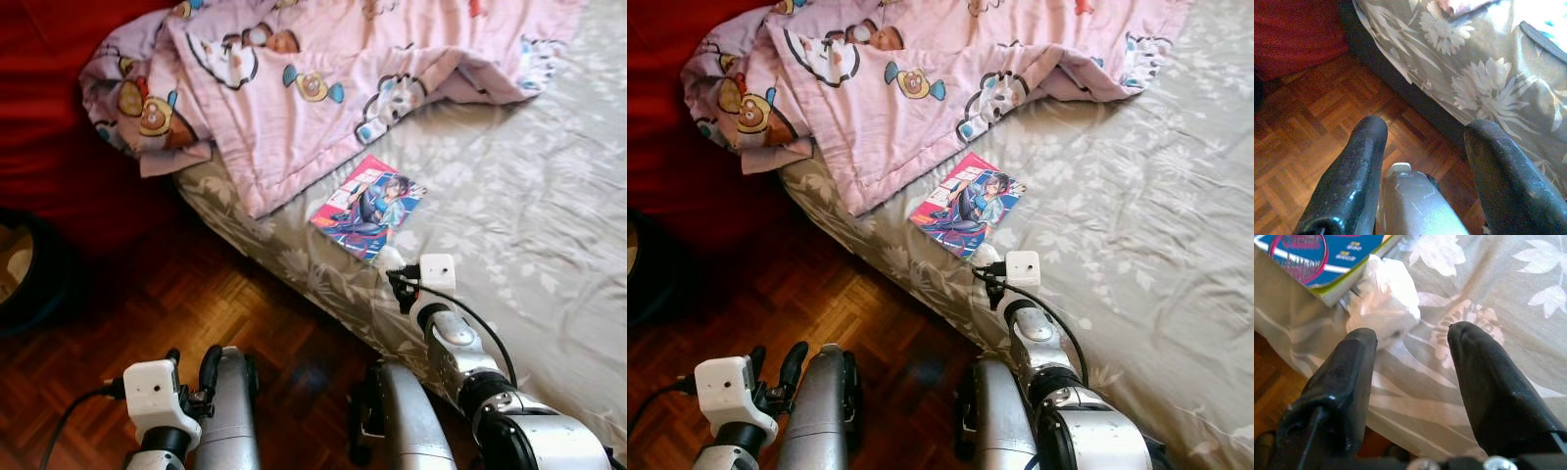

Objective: Clean up the room

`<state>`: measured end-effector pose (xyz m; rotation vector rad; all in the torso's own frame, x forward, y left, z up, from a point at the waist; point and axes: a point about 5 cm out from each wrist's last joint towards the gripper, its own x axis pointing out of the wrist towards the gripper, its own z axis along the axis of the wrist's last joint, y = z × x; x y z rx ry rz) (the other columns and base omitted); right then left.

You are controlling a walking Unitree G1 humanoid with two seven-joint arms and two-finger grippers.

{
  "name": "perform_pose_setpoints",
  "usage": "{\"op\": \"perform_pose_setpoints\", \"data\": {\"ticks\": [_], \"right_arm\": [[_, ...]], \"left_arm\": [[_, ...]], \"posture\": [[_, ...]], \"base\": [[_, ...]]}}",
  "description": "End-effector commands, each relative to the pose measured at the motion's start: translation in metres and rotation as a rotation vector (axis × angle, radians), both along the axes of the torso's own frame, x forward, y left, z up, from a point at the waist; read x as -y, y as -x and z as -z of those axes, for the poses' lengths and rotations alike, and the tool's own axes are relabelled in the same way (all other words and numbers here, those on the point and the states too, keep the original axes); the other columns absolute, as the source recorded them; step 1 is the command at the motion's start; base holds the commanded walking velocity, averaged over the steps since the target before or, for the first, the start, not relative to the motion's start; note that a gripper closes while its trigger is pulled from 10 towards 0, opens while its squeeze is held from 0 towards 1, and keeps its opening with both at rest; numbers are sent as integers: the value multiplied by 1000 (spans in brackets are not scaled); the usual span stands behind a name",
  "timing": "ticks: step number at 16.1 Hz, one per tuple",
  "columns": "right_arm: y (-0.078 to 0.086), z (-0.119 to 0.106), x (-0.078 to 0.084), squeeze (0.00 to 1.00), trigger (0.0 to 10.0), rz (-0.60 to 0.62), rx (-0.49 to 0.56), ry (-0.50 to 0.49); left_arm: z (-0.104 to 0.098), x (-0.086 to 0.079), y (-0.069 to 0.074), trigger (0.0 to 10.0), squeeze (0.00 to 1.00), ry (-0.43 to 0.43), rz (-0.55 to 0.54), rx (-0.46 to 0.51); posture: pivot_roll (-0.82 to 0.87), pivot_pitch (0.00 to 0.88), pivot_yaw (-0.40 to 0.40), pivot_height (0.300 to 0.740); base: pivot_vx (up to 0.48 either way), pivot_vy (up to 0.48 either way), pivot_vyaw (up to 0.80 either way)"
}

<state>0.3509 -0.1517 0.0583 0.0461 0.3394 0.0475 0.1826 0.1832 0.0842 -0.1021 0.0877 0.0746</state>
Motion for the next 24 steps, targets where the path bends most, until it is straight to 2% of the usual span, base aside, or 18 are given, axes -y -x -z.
{"op": "perform_pose_setpoints", "data": {"ticks": [1, 3, 9, 12, 13, 14, 15, 24], "right_arm": [[6, 9, 1, 0, 10000, 15, -33, -45], [4, 6, 0, 0, 10000, 21, -24, -77], [5, 8, 1, 0, 10000, 23, -26, -71], [5, 7, 2, 0, 10000, 30, -17, -65], [5, 7, 2, 0, 2902, 29, -14, -62], [4, 6, 1, 0, 1765, 29, -12, -61], [4, 6, 1, 0, 0, 25, -13, -52], [6, 8, -1, 0, 0, 14, -18, -32]], "left_arm": [[2, 0, 9, 10000, 0, 7, -12, -46], [-4, 0, 11, 10000, 0, 3, -8, -42], [-13, 1, 23, 10000, 0, -4, -5, -55], [-24, 2, 21, 10000, 0, -12, -6, -30], [-28, 2, 20, 10000, 0, -14, -3, -23], [-30, 3, 20, 10000, 0, -16, 0, -19], [-31, 3, 19, 10000, 0, -16, 0, -17], [-37, 2, 19, 10000, 0, -34, 11, -20]], "posture": [[279, 499, -11, 624], [287, 511, -6, 624], [310, 544, 8, 624], [324, 554, 13, 624], [327, 560, 16, 624], [327, 562, 17, 624], [326, 563, 18, 624], [331, 567, 28, 624]], "base": [[0, 0, 0], [0, 0, 0], [0, 0, 0], [0, 0, 0], [0, 0, 0], [0, 0, 0], [0, 0, 0], [0, 0, 0]]}}
